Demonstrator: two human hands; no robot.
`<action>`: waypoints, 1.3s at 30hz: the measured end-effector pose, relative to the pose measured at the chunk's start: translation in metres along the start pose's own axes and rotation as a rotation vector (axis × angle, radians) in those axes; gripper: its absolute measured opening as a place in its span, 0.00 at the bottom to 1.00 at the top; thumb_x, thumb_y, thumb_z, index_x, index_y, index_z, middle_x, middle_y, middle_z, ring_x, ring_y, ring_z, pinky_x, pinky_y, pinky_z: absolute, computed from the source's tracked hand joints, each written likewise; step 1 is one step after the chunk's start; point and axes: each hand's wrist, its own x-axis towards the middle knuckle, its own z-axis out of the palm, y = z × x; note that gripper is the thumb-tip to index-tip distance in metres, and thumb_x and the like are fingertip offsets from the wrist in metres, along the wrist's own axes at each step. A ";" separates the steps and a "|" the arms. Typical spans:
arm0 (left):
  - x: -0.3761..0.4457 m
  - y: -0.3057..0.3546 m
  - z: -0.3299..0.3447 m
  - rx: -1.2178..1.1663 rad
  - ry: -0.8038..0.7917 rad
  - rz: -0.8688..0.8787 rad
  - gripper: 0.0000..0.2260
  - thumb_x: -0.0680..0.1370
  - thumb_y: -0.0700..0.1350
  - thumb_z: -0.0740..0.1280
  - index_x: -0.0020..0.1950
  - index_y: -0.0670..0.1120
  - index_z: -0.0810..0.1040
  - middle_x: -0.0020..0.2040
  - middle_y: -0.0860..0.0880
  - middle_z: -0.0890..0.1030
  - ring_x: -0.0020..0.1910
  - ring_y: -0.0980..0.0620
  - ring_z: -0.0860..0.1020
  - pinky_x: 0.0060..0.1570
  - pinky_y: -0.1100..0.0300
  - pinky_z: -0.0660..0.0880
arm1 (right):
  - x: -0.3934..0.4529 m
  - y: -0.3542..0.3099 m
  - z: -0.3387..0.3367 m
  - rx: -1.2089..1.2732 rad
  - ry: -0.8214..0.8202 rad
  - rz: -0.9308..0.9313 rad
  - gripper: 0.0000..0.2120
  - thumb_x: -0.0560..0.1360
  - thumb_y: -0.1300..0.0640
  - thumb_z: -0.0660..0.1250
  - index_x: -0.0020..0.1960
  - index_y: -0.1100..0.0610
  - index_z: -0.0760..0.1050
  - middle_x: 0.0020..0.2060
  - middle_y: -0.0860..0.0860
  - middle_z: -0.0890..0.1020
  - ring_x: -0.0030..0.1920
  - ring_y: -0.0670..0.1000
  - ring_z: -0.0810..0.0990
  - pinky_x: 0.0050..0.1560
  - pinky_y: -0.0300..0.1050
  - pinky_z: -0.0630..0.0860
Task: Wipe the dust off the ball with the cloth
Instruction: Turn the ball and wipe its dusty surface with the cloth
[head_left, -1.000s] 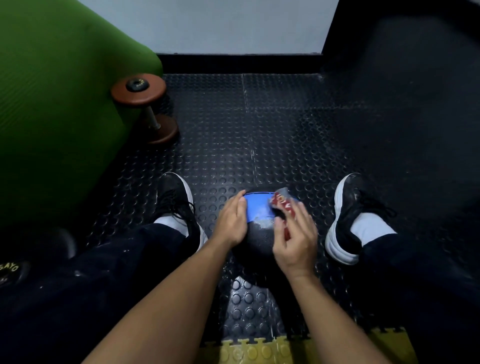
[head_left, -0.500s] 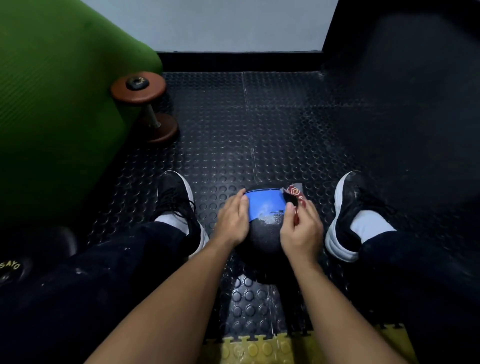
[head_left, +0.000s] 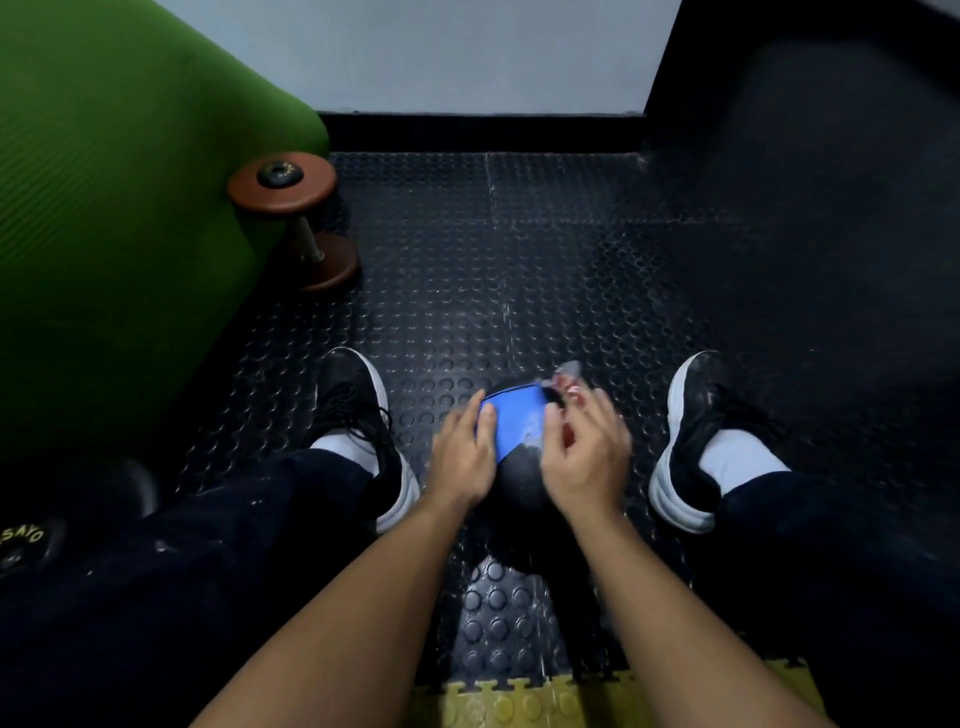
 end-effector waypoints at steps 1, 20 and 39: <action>0.000 0.000 0.001 -0.020 0.013 -0.001 0.25 0.85 0.60 0.50 0.79 0.54 0.65 0.79 0.48 0.67 0.78 0.47 0.64 0.77 0.53 0.57 | -0.006 -0.006 -0.001 -0.033 -0.033 -0.081 0.19 0.79 0.46 0.58 0.63 0.51 0.80 0.67 0.51 0.78 0.70 0.58 0.72 0.70 0.61 0.65; -0.004 0.001 -0.003 -0.050 0.062 0.010 0.23 0.86 0.56 0.51 0.79 0.50 0.68 0.78 0.50 0.69 0.77 0.52 0.65 0.74 0.62 0.57 | -0.034 0.013 -0.006 0.065 0.054 -0.156 0.19 0.80 0.48 0.58 0.63 0.54 0.79 0.68 0.55 0.77 0.71 0.59 0.71 0.72 0.60 0.65; -0.008 0.011 0.000 -0.073 0.094 -0.061 0.23 0.87 0.53 0.50 0.79 0.47 0.68 0.77 0.47 0.70 0.76 0.48 0.67 0.73 0.59 0.59 | -0.014 -0.015 0.000 -0.013 -0.077 -0.154 0.18 0.78 0.46 0.59 0.63 0.47 0.80 0.69 0.50 0.76 0.73 0.57 0.68 0.73 0.63 0.60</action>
